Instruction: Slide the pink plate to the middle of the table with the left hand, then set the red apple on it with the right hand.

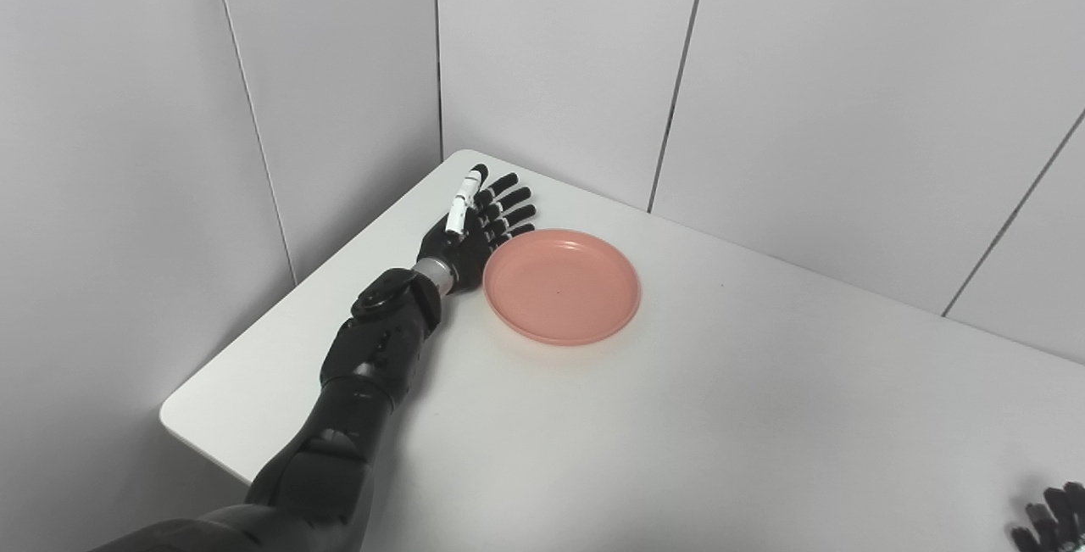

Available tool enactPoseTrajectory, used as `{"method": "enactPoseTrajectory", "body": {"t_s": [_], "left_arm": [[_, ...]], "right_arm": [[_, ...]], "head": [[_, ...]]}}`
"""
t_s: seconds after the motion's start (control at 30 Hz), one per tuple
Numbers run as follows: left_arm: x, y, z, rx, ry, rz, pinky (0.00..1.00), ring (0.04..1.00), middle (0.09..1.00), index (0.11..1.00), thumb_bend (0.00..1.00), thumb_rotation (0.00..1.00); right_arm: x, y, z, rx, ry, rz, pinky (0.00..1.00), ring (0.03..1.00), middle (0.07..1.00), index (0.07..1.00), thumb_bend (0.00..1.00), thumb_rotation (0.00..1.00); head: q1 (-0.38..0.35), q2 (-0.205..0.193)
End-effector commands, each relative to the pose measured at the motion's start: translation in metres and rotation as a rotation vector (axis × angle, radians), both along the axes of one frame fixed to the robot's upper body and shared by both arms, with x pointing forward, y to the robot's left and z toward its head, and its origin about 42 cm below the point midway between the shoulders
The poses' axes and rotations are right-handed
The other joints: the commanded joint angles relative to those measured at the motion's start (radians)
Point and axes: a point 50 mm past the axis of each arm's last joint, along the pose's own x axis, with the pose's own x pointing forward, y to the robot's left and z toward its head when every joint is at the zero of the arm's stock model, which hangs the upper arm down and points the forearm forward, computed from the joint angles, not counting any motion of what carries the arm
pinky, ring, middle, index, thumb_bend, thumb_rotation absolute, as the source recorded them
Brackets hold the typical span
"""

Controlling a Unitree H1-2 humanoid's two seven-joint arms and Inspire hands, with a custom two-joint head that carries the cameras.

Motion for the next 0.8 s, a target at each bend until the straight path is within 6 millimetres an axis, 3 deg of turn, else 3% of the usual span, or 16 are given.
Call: {"method": "enactPoseTrajectory", "body": {"t_s": [0.0,0.77], "left_arm": [[0.009,-0.005,0.02,0.004,-0.052,-0.024,0.89,0.893,0.9,0.891,0.38,1.0],[0.013,-0.036,0.016,-0.005,-0.054,-0.073,0.89,0.895,0.903,0.886,0.39,1.0]], "right_arm": [[-0.003,0.003,-0.002,0.002,-0.004,0.006,1.0,1.0,1.0,1.0,0.0,1.0],[-0.002,0.006,-0.004,-0.004,-0.006,0.0,1.0,1.0,1.0,1.0,0.01,1.0]], "head": [[-0.003,0.002],[-0.036,0.018]]}}
